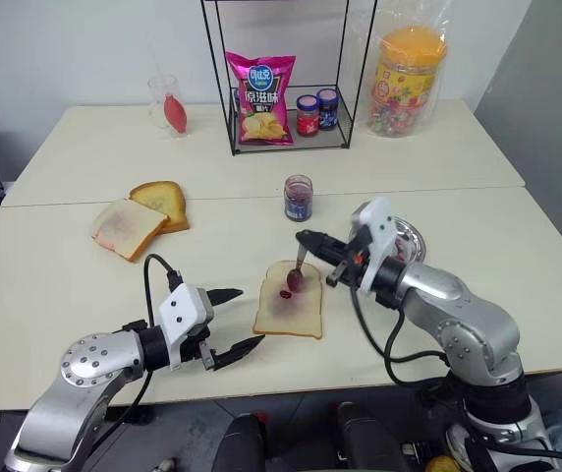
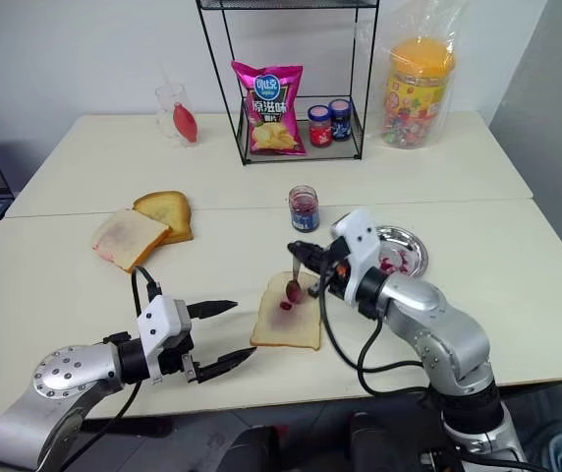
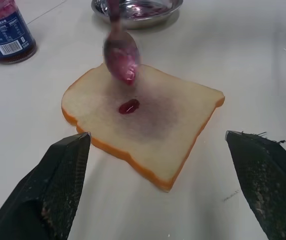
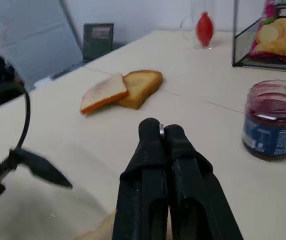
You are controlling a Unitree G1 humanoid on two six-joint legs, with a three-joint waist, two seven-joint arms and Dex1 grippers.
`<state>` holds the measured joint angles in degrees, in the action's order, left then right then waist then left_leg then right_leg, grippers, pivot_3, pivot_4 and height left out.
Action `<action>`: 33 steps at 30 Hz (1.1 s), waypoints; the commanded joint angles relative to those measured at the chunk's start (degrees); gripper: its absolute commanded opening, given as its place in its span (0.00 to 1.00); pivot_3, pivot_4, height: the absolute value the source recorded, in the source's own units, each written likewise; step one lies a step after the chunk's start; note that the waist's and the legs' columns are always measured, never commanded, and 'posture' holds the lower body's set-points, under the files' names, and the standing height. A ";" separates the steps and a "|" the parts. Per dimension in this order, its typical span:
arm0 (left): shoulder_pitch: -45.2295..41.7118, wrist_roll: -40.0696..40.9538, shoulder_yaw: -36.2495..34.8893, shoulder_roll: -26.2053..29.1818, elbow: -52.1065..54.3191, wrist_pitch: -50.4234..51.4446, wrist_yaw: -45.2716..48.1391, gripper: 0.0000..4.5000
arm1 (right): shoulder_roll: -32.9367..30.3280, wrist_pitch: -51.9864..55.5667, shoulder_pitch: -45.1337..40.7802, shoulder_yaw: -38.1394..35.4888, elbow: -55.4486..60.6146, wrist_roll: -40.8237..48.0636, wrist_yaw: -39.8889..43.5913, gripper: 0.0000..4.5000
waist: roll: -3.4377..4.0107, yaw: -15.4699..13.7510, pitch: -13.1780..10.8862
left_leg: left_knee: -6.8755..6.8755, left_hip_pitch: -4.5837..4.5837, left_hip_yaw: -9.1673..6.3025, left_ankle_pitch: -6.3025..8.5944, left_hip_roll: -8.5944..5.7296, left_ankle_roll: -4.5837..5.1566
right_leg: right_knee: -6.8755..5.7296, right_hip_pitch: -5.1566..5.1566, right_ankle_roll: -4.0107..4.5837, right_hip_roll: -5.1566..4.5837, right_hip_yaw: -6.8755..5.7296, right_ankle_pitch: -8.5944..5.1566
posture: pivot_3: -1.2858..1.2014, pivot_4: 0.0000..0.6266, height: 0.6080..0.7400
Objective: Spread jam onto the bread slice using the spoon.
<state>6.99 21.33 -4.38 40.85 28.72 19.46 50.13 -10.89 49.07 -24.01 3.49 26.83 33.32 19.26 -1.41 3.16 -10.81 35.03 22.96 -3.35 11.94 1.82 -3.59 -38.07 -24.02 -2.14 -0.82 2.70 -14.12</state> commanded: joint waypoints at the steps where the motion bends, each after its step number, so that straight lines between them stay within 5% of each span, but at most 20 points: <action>1: -0.47 0.55 -0.48 0.40 2.00 0.26 -0.46 1.00 | 4.64 5.38 0.40 -7.68 -1.85 7.70 -5.15 0.01 | 0.00 0.01 0.00 | 0.00 0.01 0.00 0.00 0.00 0.00 | 0.00 0.00 0.00 0.00 0.00 0.00 | 0.52 0.24 1.00; 10: 0.22 3.53 -2.16 1.28 2.76 3.02 -0.16 1.00 | 13.54 12.46 3.93 -17.41 -6.67 19.48 -15.24 0.01 | 0.01 0.10 0.00 | 0.00 0.01 0.01 0.00 0.00 0.00 | 0.00 0.00 -0.02 0.00 0.02 0.01 | 0.52 0.24 1.00; 18: 2.24 2.69 -3.28 3.15 1.50 1.88 0.97 1.00 | 18.36 11.31 2.69 -16.65 -9.78 21.51 -18.71 0.01 | 0.02 0.22 -0.01 | -0.03 0.01 0.00 0.00 0.05 0.00 | 0.01 -0.02 0.02 0.05 0.00 -0.01 | 0.52 0.24 1.00; 33: 2.72 2.06 -2.52 3.32 1.64 1.27 1.20 1.00 | 11.05 11.87 7.75 -18.47 -9.25 22.02 -18.45 0.01 | 0.02 0.13 -0.01 | -0.03 0.01 0.01 0.00 0.05 0.00 | 0.03 -0.01 0.18 0.04 0.01 -0.10 | 0.52 0.24 1.00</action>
<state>9.52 23.60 -6.47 43.55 28.98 21.87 50.87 1.44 59.76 -17.19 -13.04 14.21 53.03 1.16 -1.39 3.29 -10.82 35.00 22.97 -3.34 11.94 1.87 -3.59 -38.03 -24.03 -1.95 -0.78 2.71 -14.23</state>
